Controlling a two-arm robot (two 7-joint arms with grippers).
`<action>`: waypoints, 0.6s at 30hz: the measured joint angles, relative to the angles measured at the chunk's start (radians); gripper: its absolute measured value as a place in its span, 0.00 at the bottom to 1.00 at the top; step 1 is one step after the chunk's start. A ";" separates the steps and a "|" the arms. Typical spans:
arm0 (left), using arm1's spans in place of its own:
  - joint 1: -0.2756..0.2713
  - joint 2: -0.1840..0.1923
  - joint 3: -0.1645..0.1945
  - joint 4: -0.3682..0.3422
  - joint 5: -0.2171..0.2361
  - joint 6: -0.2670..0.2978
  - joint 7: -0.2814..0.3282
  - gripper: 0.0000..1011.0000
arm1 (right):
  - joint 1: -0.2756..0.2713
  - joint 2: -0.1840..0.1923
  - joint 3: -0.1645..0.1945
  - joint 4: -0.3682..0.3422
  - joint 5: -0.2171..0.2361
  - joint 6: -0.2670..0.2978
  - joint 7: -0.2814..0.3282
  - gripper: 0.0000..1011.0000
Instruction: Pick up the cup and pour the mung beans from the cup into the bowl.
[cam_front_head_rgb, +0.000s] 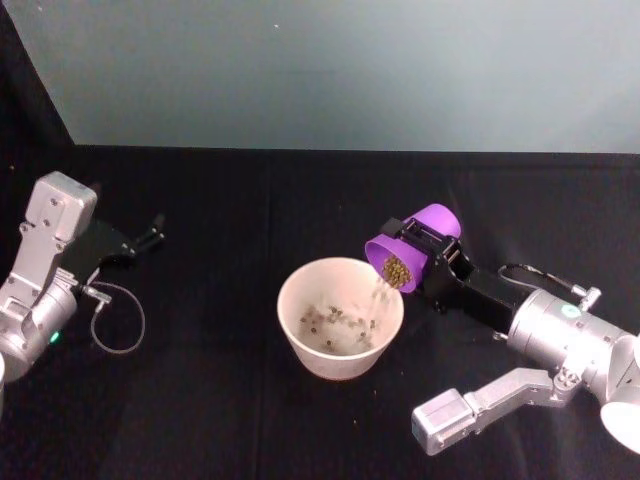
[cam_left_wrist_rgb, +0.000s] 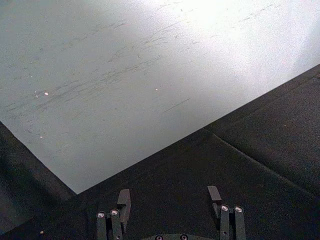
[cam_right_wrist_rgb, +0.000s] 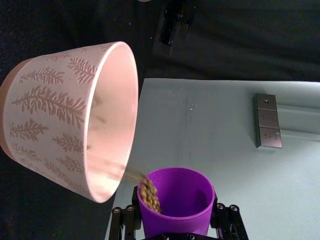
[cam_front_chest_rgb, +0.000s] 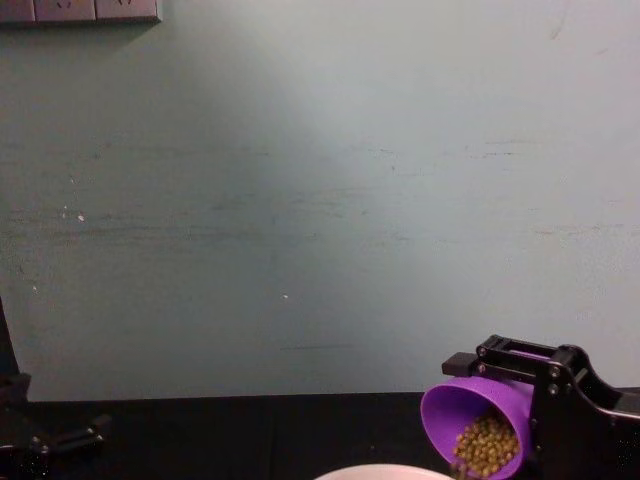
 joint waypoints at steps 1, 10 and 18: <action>0.000 0.000 0.000 0.000 0.000 0.000 0.000 0.99 | 0.000 0.001 0.000 -0.002 -0.002 0.001 0.001 0.73; 0.000 0.000 0.000 0.000 0.000 0.000 0.000 0.99 | 0.003 0.002 -0.008 -0.007 -0.016 0.008 0.003 0.73; 0.000 0.000 0.000 0.000 0.000 0.000 0.000 0.99 | 0.014 -0.002 -0.017 -0.008 -0.032 0.018 0.006 0.73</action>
